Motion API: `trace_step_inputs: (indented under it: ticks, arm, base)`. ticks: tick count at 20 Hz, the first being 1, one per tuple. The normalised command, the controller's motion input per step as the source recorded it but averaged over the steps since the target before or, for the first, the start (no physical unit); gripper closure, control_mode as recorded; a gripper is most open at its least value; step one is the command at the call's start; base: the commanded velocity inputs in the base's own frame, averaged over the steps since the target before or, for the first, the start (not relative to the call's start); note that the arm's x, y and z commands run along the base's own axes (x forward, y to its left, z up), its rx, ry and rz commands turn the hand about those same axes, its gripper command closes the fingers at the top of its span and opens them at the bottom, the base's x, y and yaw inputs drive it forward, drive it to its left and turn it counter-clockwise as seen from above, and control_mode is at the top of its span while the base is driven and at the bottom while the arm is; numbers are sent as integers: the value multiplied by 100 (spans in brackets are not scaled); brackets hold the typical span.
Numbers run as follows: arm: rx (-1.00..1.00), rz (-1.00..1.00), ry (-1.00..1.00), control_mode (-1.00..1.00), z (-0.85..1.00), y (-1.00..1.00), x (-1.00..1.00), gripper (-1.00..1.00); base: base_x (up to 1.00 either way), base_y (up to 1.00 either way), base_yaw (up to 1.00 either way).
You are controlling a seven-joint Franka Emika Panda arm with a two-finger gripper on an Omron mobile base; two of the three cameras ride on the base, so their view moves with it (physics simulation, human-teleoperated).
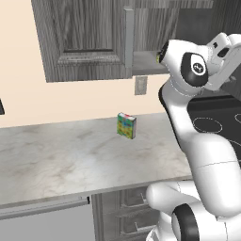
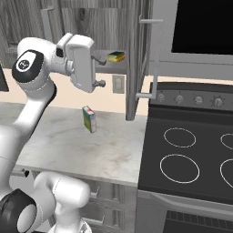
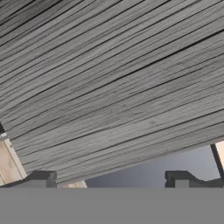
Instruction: Pick the dish brush and sponge from the cabinet and place them on the counter.
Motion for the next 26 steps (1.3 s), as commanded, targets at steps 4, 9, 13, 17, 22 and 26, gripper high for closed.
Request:
trace_step_inputs:
  ticks: [4, 9, 13, 17, 22, 26]
  arm:
    - [34, 9, -3, -100, 0, 24, -2, -100]
    - [20, 19, -16, -100, -2, 28, 0, -100]
    - [1, 20, -31, -100, -22, 35, 0, -100]
    - [0, 22, -34, -100, -31, 38, 0, -100]
    - [3, 27, -32, -100, -32, 28, 2, -100]
    - [12, 29, -5, -100, 0, 11, 0, -100]
  base:
    - [0, 0, 0]
    - [0, 0, 0]
    - [0, 0, 0]
    - [0, 0, 0]
    - [0, 0, 0]
    - [0, 0, 0]
